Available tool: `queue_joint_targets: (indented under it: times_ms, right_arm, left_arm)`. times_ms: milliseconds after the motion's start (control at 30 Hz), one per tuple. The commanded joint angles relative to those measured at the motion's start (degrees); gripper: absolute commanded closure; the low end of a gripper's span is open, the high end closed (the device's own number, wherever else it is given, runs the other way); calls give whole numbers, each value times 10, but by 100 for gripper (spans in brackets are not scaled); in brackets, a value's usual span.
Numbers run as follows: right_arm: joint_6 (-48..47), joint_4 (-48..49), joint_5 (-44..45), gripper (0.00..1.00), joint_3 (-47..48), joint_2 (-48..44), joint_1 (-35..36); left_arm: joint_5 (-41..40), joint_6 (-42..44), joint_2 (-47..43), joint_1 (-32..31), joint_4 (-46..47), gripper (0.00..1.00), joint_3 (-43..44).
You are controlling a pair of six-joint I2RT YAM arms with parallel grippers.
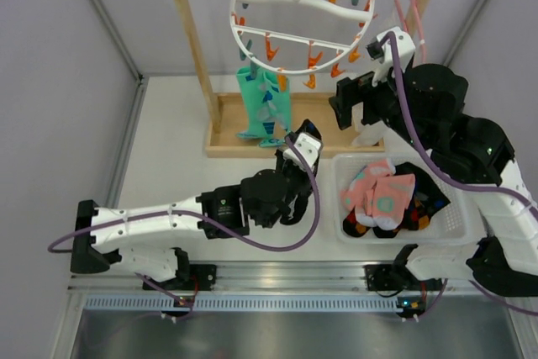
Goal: Remove the socks clipped to the hanger
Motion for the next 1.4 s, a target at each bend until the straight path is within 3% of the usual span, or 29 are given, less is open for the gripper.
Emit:
queue_joint_targets:
  times_ms: [0, 533, 900, 1367]
  right_arm:
    - [22, 7, 38, 0, -21, -39, -14]
    - [35, 52, 193, 1, -102, -174, -26]
    - [40, 49, 200, 1, -142, -202, -26]
    - [46, 66, 190, 1, -193, -231, -26]
  left_arm:
    - [80, -21, -18, -2, -15, 100, 63]
    - [149, -25, 162, 7, -43, 100, 294]
    - [242, -117, 275, 70, -44, 100, 293]
    - [282, -202, 385, 73, -43, 100, 257]
